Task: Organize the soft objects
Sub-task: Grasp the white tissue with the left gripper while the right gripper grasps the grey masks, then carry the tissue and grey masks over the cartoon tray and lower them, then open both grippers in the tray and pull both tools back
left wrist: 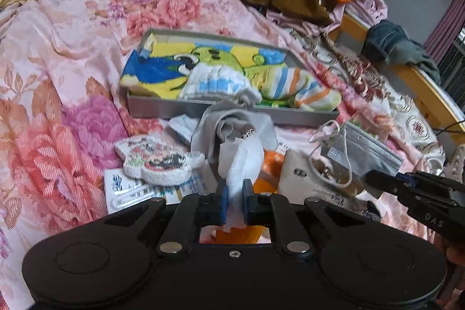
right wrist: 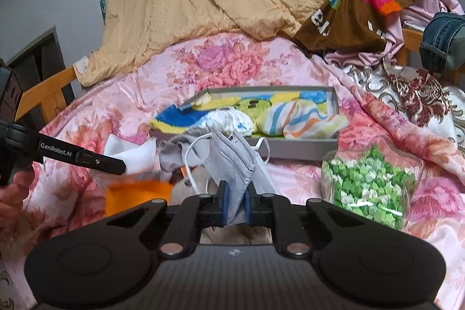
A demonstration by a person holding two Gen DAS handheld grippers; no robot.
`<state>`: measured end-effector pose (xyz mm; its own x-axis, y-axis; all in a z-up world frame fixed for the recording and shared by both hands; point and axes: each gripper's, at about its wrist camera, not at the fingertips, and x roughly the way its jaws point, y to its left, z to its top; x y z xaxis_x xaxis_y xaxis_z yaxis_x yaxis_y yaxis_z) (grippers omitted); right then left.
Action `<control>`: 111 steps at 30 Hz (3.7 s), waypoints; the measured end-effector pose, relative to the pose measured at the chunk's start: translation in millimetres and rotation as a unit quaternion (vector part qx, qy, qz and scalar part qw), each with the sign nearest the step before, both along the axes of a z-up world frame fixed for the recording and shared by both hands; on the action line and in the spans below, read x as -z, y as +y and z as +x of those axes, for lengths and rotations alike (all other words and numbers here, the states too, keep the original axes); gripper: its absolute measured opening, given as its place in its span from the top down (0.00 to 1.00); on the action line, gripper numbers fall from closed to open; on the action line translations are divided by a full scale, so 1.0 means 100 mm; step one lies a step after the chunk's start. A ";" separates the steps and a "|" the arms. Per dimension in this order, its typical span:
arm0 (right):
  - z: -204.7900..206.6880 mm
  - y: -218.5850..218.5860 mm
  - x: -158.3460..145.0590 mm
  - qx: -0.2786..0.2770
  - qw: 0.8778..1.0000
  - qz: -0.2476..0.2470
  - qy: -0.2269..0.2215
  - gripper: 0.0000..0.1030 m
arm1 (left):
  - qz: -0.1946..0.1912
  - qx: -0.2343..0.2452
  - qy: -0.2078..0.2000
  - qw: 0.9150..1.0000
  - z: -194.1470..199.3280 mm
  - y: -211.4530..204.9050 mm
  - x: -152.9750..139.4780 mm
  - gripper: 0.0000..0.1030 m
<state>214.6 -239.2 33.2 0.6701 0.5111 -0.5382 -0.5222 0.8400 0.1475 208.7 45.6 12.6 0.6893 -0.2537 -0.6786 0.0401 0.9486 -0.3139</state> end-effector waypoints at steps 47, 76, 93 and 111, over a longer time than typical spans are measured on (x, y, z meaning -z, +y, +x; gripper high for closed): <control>1.77 0.55 0.34 0.039 0.996 0.052 0.068 0.87 | -0.074 -0.121 0.009 0.990 1.98 -0.23 0.19 0.88; 1.37 0.53 -0.04 0.048 0.998 0.035 0.013 0.44 | 0.003 -0.110 -0.028 0.994 1.51 -0.20 -0.06 0.27; 0.71 0.55 -0.55 0.027 0.997 0.066 -0.036 0.09 | 0.045 -0.131 -0.107 0.985 0.57 0.04 -0.62 0.03; -0.17 0.36 -0.89 0.048 0.989 0.074 -0.115 0.00 | 0.090 -0.138 -0.170 0.972 -0.40 0.08 -0.94 0.01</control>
<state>198.1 -203.4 121.8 0.8151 0.5019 -0.2894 -0.4759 0.8649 0.1595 169.1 53.7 106.7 0.9062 0.0751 -0.4161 -0.1517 0.9763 -0.1543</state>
